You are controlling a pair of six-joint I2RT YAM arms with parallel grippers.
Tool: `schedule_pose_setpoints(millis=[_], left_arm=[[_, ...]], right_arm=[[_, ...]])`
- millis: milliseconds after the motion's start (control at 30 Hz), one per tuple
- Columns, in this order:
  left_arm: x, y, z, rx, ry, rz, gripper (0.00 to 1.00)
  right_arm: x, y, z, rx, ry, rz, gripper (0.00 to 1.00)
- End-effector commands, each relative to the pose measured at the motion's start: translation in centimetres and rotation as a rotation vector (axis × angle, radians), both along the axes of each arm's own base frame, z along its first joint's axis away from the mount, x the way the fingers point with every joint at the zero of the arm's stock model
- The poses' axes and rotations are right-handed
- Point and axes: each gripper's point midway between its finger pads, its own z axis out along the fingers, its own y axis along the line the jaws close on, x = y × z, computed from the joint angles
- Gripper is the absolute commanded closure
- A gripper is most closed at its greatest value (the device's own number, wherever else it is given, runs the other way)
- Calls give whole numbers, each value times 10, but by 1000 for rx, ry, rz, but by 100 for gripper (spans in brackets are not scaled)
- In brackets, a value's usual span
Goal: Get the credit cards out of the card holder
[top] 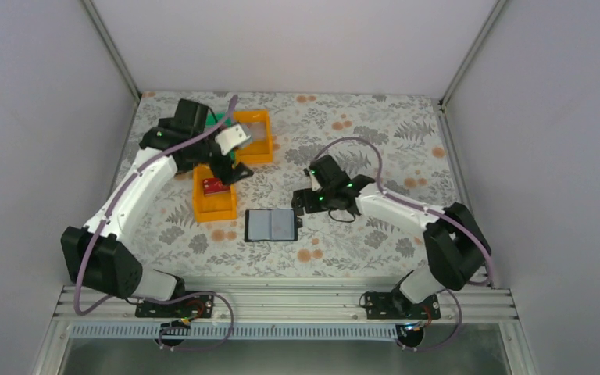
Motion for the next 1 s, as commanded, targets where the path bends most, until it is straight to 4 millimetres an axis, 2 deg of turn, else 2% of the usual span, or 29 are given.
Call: schedule_pose_setpoints(millis=[0,100,233,300,400,567,700,833,967], left_arm=[[-32,4,-38,-26,145,65,6],[-53,-7,-63,-20,192,22,10],[-89,-37,-104,29,183,-124,11],[-97,-40,-128,57,223,-144,10],[-100,-33,-161,125,302,-116,15],[-102,-26,-181,155,233,-156,15],[-107,-29,-205,153,273,-182,16],[-104,-41,-209,107,263,-221,17],[-97,-57,-207,77,237,-260,17]], right_arm=[[-1,19,-20,-37,1,-12,10],[-9,32,-33,-54,32,22,13],[-18,41,-35,-20,52,43,18],[-19,41,-37,-14,59,40,21],[-21,39,-61,-64,107,45,25],[-25,37,-72,-62,118,33,36],[-20,21,-80,-130,118,-3,62],[-7,-2,-72,-153,96,-41,84],[14,-35,-69,-192,79,-73,87]])
